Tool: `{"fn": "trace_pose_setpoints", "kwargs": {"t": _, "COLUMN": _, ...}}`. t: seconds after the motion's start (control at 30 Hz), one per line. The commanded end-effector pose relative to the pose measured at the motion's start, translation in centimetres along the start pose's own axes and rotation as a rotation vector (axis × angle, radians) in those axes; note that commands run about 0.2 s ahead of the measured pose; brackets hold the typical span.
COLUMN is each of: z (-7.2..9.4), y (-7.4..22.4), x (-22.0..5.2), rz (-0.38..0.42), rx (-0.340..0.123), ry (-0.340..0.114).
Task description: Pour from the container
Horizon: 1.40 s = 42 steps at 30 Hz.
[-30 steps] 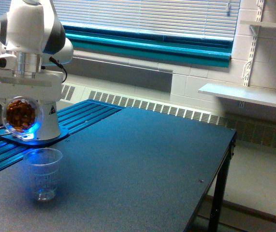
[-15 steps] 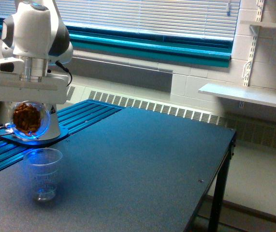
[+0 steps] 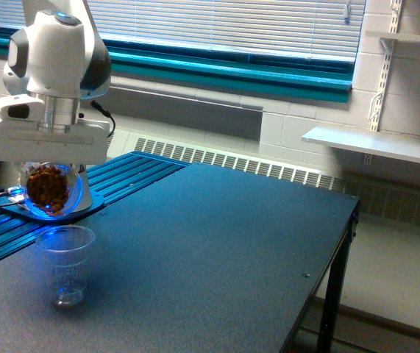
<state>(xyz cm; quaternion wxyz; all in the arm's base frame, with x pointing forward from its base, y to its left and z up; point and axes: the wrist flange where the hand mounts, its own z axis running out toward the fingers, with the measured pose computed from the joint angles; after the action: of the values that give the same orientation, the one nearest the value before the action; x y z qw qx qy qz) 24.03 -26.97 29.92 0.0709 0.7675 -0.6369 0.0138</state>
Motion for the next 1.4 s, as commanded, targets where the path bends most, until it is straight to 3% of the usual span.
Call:
{"fn": "trace_pose_setpoints", "kwargs": {"t": 0.03, "z": 0.4, "y": -0.9, "x": -0.4, "rz": -0.013, "rx": -0.013, "ry": -0.016}}
{"fn": "trace_pose_setpoints", "kwargs": {"t": 0.6, "z": 1.3, "y": -0.8, "x": 0.7, "rz": 0.001, "rx": -0.048, "ry": -0.022}}
{"fn": "trace_pose_setpoints", "kwargs": {"t": 1.4, "z": 1.6, "y": -1.5, "x": 0.5, "rz": -0.017, "rx": -0.053, "ry": -0.031}}
